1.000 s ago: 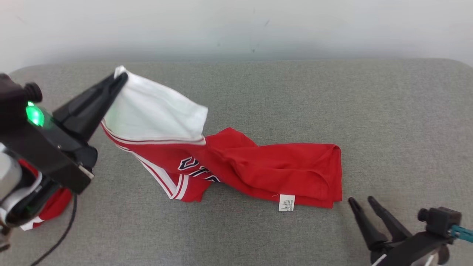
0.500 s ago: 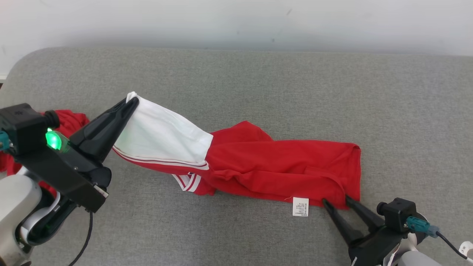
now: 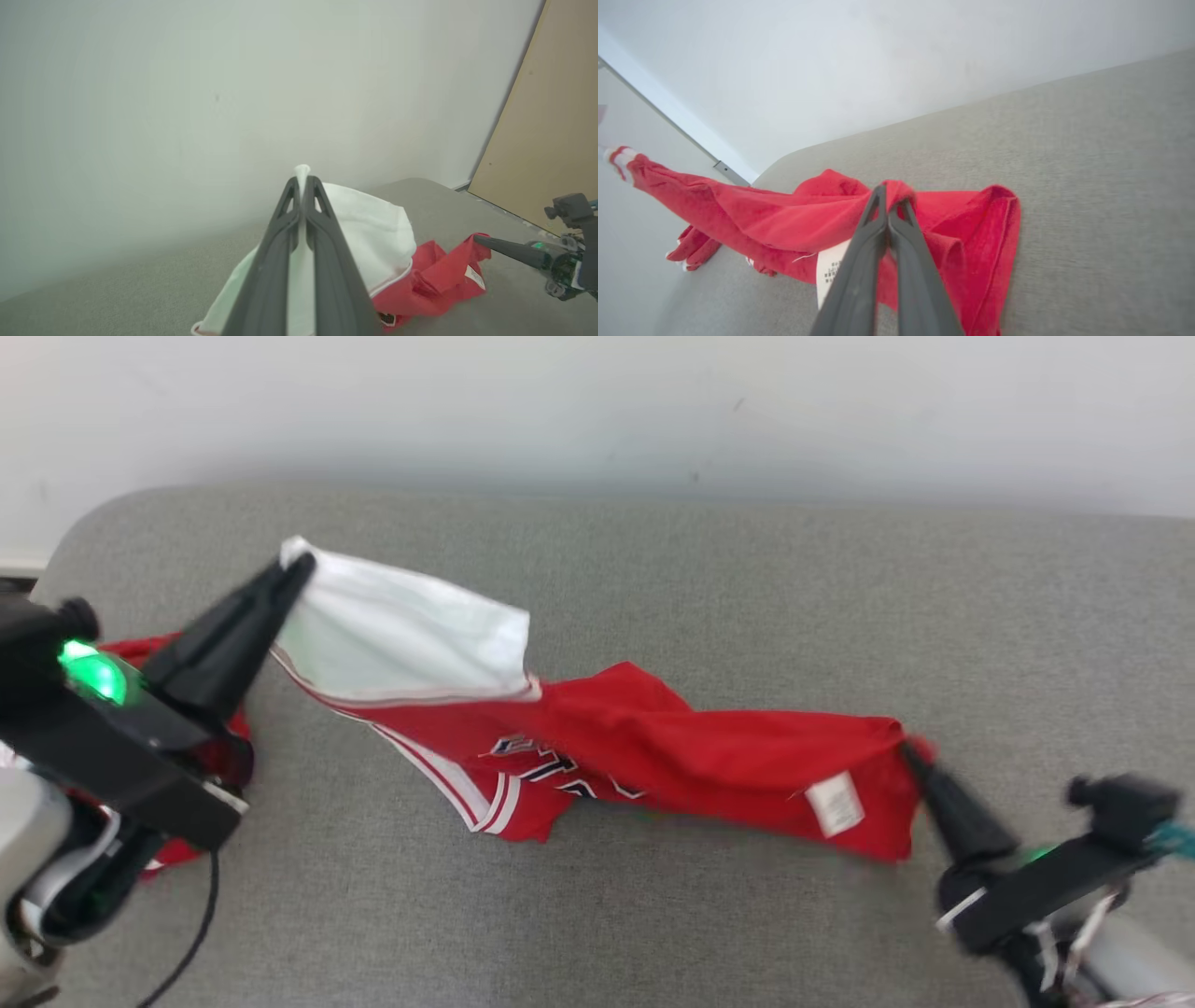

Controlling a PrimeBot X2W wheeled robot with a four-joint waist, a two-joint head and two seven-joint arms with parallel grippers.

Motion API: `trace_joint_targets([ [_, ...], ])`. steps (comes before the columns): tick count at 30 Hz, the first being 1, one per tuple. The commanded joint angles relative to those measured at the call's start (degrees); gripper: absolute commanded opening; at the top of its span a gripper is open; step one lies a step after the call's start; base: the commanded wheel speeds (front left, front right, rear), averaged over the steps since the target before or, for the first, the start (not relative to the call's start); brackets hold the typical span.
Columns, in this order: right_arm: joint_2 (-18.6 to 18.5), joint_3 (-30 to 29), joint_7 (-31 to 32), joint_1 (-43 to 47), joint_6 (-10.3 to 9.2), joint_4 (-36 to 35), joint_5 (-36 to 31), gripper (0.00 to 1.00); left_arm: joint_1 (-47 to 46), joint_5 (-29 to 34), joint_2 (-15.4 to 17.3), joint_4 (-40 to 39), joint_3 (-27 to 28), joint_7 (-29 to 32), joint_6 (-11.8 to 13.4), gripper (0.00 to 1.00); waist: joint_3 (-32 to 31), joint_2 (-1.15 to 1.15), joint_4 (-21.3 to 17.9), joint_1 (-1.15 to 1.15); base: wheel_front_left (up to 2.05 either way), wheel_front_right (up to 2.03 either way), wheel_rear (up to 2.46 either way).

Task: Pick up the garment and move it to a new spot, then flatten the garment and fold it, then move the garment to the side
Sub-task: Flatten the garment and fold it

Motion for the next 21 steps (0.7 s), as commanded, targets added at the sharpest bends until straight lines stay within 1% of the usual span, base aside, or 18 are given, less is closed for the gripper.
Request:
trace_joint_targets([
  [1, -1.63, -0.96, 0.35, -0.74, -0.13, -1.24, 1.49, 0.0, 0.67, -0.91, 0.31, -0.66, 1.27, -0.25, 0.11, 0.0, -1.79, -0.01, -1.07, 0.0, 0.0, 0.0, 0.0],
  [5, -6.17, -4.87, 0.95, -2.89, -0.13, -6.36, 7.1, 0.0, 0.35, -3.65, 1.1, -3.24, 5.34, -0.23, 0.11, 0.0, -4.36, -0.01, -2.22, 0.0, 0.0, 0.0, 0.0],
  [10, -11.05, -9.45, 3.06, -7.38, -0.13, -10.26, 11.69, 0.0, -3.33, -7.93, 3.97, -8.16, 7.03, 0.19, 0.11, 0.0, -7.09, -0.01, -3.4, 0.0, 0.0, 0.0, 0.0],
  [14, -15.73, -12.71, 6.08, -11.83, -0.13, -11.3, 13.54, 0.0, -8.59, -9.88, 7.12, -11.85, 6.88, 4.19, 0.11, 0.0, -8.39, -0.01, -3.87, 0.0, 0.0, 0.0, 0.0],
  [17, -19.04, -14.66, 8.7, -14.77, -0.13, -11.41, 14.53, 0.0, -13.32, -9.67, 8.95, -13.41, 6.8, 7.76, 0.12, 0.0, -8.81, -0.01, -3.89, 0.0, 0.0, 0.0, 0.0],
  [19, -20.82, -16.26, 9.99, -16.53, -0.13, -11.55, 15.67, 0.0, -16.16, -9.79, 9.13, -14.0, 6.72, 9.51, 0.12, 0.0, -8.93, -0.01, -3.85, 0.0, 0.0, 0.0, 0.0],
  [20, -20.82, -16.26, 9.99, -16.53, -0.13, -11.55, 15.67, 0.0, -16.16, -9.79, 9.13, -14.0, 6.72, 9.51, 0.12, 0.0, -8.93, -0.01, -3.85, 0.0, 0.0, 0.0, 0.0],
  [21, -21.77, -16.97, 10.58, -17.25, -0.13, -11.59, 16.05, 0.0, -17.52, -9.78, 9.16, -14.03, 6.65, 10.3, 0.12, 0.0, -8.95, -0.01, -3.82, 0.0, 0.0, 0.0, 0.0],
])
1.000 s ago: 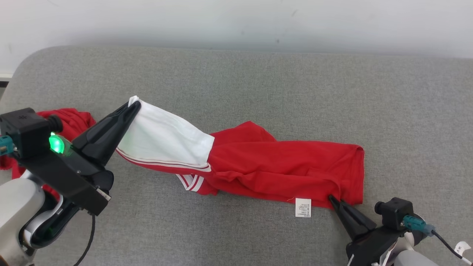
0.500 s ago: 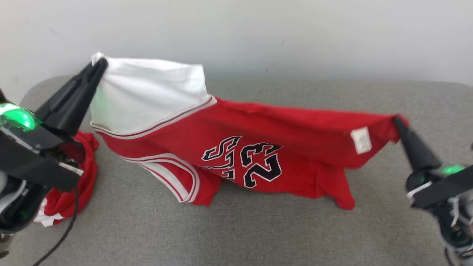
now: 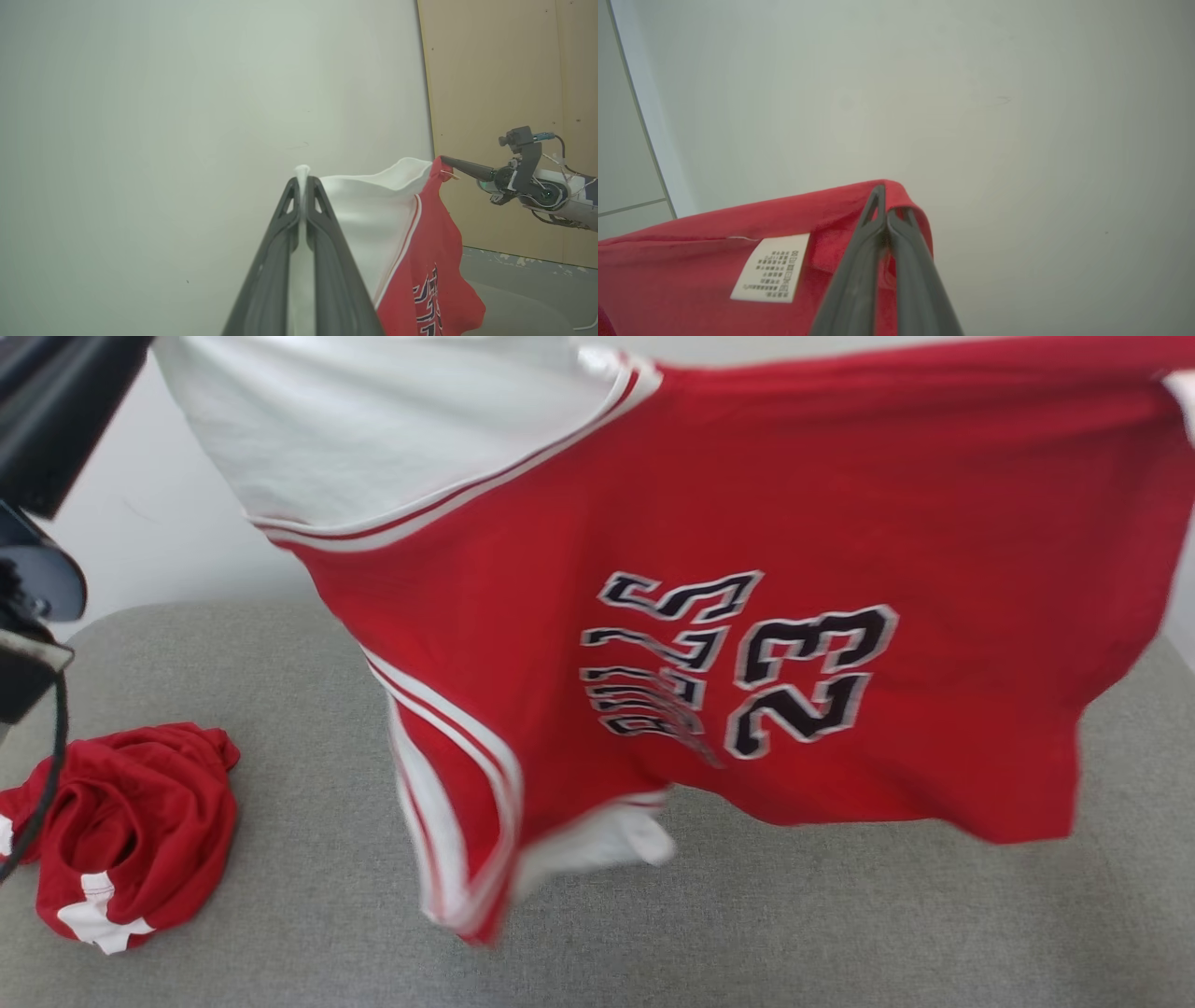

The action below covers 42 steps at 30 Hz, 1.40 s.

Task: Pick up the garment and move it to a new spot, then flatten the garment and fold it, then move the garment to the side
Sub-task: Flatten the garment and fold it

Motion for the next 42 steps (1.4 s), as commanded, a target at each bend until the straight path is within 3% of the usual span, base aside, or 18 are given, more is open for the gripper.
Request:
trace_joint_targets([
  [1, -1.25, -0.83, 0.6, -0.95, -0.13, -0.14, 0.66, 0.0, -1.64, 0.13, 0.21, 0.02, -0.17, 0.92, 0.13, 0.0, -0.02, 0.0, 0.02, 0.01, 0.0, 0.0, 0.0],
  [4, -3.09, -1.72, 2.29, -2.38, -0.13, -0.63, 1.37, 0.0, -5.0, 2.8, 0.54, 2.35, -1.11, 3.18, 0.14, 0.0, 0.02, 0.0, 0.08, 0.01, 0.0, 0.0, 0.0],
  [7, -4.26, -1.25, 4.21, -3.62, -0.13, -1.49, 1.39, 0.0, -7.37, 4.12, -1.35, 4.88, -3.07, 5.3, 0.13, 0.0, 0.31, 0.0, -0.04, 0.01, 0.0, 0.0, 0.0],
  [12, -2.69, 2.03, 7.7, -7.41, -0.13, -0.46, -1.5, 0.0, -10.81, 5.28, -5.25, 9.04, -7.54, 9.06, 0.13, 0.0, 2.88, 0.0, -0.57, 0.01, 0.0, 0.0, 0.0],
  [18, 6.54, 7.36, 10.31, -20.02, -0.13, 7.06, -12.01, 0.0, -18.24, 8.43, -11.88, 14.76, -13.76, 11.7, 0.13, 0.0, 12.64, 0.0, -1.49, 0.01, 0.0, 0.0, 0.0],
  [21, 12.51, 9.4, 10.83, -29.5, -0.13, 13.45, -18.96, 0.0, -25.63, 13.43, -14.66, 18.98, -16.99, 10.53, 0.14, 0.0, 19.76, 0.0, -1.66, 0.01, 0.0, 0.0, 0.0],
  [27, 23.91, 7.65, 0.31, -47.19, -0.13, 30.38, -34.32, 0.0, -41.46, 30.12, -20.42, 35.38, -22.3, -3.72, 0.13, 0.0, 30.32, 0.0, -2.81, 0.01, 0.0, 0.0, 0.0],
  [29, 26.44, 6.68, -3.94, -51.08, -0.13, 34.83, -38.07, 0.0, -45.78, 34.5, -22.68, 41.52, -21.51, -8.55, 0.19, 0.0, 33.01, 0.0, -2.87, 0.01, 0.0, 0.0, 0.0],
  [32, 28.48, 5.76, -9.1, -54.92, -0.13, 39.66, -41.85, 0.0, -50.89, 42.23, -25.74, 44.85, -17.24, -10.45, 3.56, 0.0, 36.45, 0.0, -2.82, 0.01, 0.0, 0.0, 0.0],
  [36, 29.46, 3.86, -11.29, -56.09, -0.13, 43.3, -44.23, 0.0, -47.81, 50.36, -26.88, 36.56, -6.78, -10.45, 5.51, 0.0, 41.42, 0.0, -1.67, 0.01, 0.0, 0.0, 0.0],
  [40, 29.56, 1.66, -11.62, -52.77, -0.13, 42.91, -45.54, 0.0, -38.11, 55.49, -27.4, 28.12, 1.83, -10.48, 3.83, 0.0, 44.07, 0.0, -0.17, 0.01, 0.0, 0.0, 0.0],
  [42, 29.54, 0.6, -11.62, -51.63, -0.13, 42.43, -45.75, 0.0, -35.81, 56.47, -27.63, 26.46, 3.49, -10.48, 3.23, 0.0, 44.44, 0.0, 0.27, 0.01, 0.0, 0.0, 0.0],
])
